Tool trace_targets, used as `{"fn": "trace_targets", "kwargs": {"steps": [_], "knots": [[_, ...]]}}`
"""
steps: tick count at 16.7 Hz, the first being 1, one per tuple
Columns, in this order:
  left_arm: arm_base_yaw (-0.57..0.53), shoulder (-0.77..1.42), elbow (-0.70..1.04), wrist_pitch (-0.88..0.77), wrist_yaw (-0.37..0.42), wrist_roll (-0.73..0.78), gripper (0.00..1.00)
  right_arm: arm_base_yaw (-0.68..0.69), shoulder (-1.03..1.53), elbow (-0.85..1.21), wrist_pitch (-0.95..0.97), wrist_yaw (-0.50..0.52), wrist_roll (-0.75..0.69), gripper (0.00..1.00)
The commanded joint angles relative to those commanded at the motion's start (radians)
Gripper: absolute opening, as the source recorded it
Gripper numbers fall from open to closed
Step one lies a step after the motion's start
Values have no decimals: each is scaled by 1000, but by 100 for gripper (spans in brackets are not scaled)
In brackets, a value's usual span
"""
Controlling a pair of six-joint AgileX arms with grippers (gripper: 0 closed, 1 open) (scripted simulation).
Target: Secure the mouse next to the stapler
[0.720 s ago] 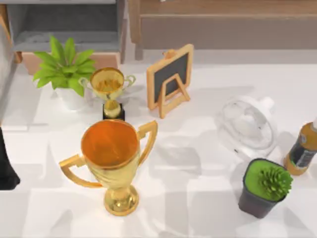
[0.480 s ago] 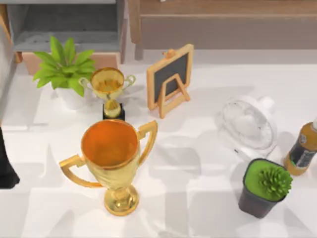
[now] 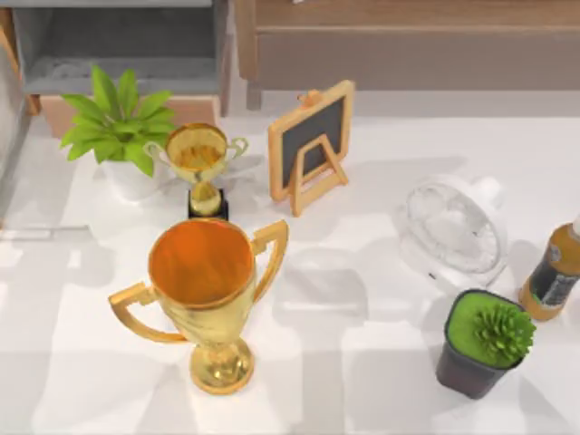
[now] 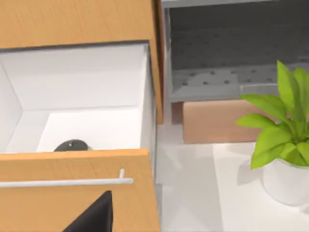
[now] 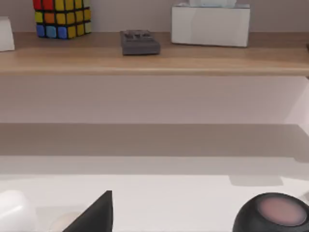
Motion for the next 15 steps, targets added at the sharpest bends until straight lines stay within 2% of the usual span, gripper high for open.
{"fn": "trace_targets", "kwargs": {"steps": [10, 15], "knots": [[176, 1217, 1138, -605, 6, 170, 100, 0, 0, 0, 0, 0, 0, 100], [255, 1716, 1606, -867, 10, 237, 100, 0, 0, 0, 0, 0, 0, 100]]}}
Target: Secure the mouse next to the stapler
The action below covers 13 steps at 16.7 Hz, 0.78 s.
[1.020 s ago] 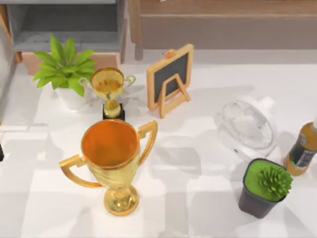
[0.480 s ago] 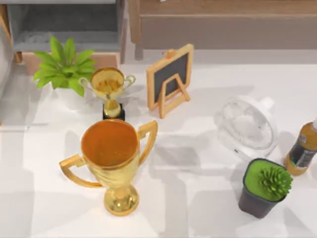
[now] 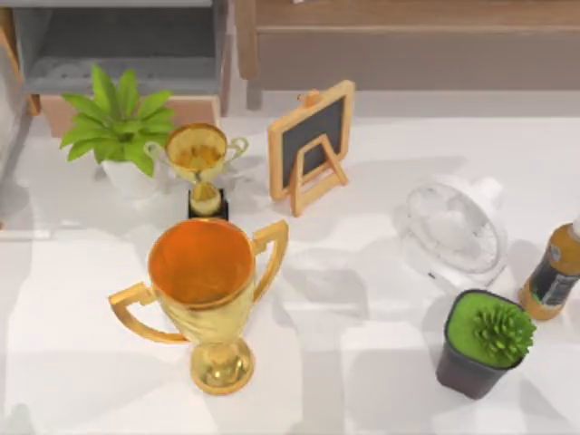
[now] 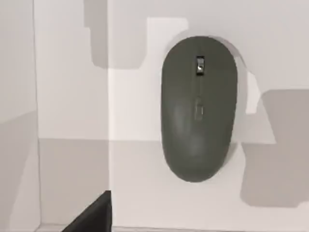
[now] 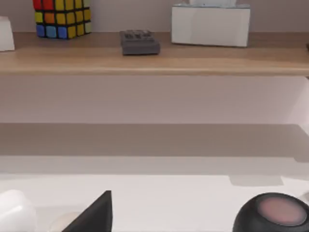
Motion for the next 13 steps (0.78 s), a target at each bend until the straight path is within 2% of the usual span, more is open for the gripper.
{"fn": "trace_targets", "kwargs": {"steps": [3, 6, 13], "knots": [[22, 204, 194, -106, 4, 26, 100, 0, 0, 0, 0, 0, 0, 100], [18, 319, 317, -159, 9, 41, 100, 0, 0, 0, 0, 0, 0, 100], [15, 347, 350, -168, 10, 44, 100, 0, 0, 0, 0, 0, 0, 100]]}}
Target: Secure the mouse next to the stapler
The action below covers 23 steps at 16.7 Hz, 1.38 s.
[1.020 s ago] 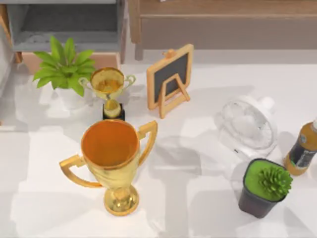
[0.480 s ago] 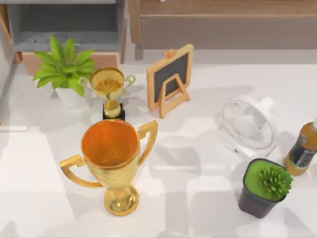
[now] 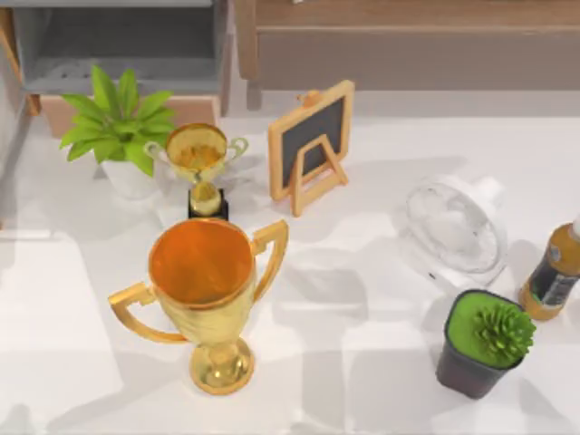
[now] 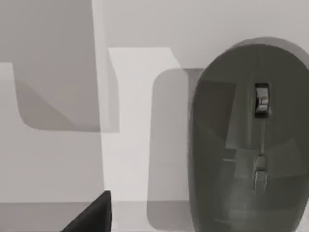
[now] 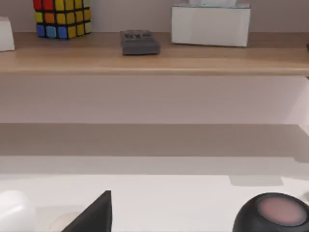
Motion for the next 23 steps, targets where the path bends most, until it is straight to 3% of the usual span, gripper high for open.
{"fn": "trace_targets", "kwargs": {"steps": [11, 23], "knots": [[31, -222, -105, -116, 4, 34, 100, 0, 0, 0, 0, 0, 0, 100], [-4, 6, -102, 111, 1, -1, 100, 0, 0, 0, 0, 0, 0, 100]]}}
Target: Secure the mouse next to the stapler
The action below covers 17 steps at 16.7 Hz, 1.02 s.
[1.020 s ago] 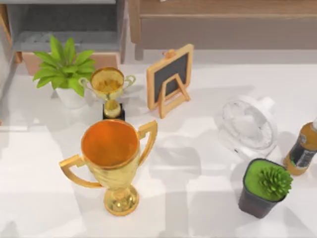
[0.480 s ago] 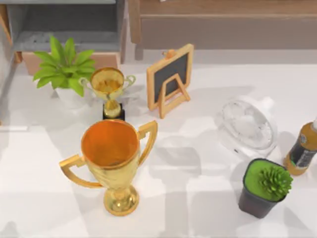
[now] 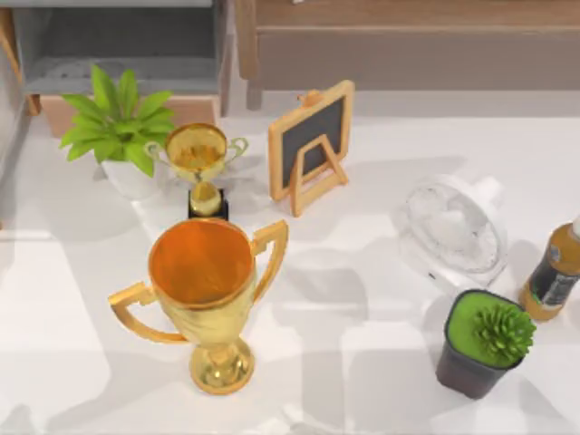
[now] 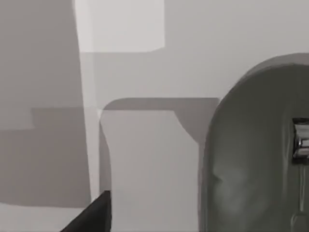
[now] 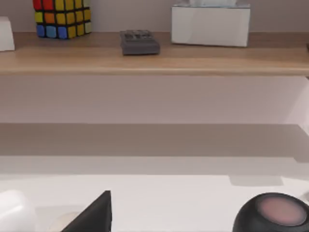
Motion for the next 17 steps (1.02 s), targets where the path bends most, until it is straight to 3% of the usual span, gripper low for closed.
{"fn": "trace_targets", "kwargs": {"steps": [2, 15, 17], "knots": [[0, 0, 0, 0, 0, 0, 100, 0, 0, 0, 0, 0, 0, 100], [0, 0, 0, 0, 0, 0, 2, 0, 0, 0, 0, 0, 0, 100], [0, 0, 0, 0, 0, 0, 0, 0, 0, 0, 0, 0, 0, 100]]}}
